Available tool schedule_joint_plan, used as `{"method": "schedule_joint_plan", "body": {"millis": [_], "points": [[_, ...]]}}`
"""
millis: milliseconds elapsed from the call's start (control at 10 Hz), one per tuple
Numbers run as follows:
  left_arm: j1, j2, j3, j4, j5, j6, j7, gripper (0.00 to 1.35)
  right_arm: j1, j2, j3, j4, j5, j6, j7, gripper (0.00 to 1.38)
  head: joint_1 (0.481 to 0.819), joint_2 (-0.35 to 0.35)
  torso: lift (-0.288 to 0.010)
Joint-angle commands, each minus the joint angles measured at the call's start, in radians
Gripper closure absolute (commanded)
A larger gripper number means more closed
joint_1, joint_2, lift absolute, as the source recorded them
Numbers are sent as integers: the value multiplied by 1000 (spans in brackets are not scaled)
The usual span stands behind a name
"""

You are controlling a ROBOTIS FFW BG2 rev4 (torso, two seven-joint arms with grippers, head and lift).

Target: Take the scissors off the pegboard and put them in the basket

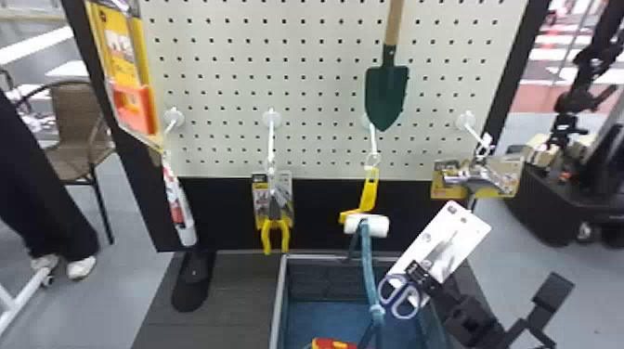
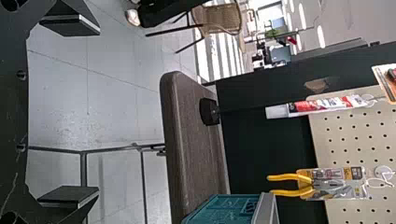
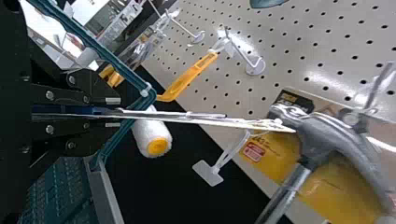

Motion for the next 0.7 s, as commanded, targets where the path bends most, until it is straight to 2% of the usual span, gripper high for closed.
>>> {"method": "schedule_joint_plan", "body": {"millis": [0,600], "points": [[-4,4,-4,3,1,0,0,102,-8,-1,27,25,-9,-2,0,1289,549,0,-100],[-8,3,-6,8,6,0,0,102,-36,-13,121,111,-47,-11,2,1289,549,0,-100]]}}
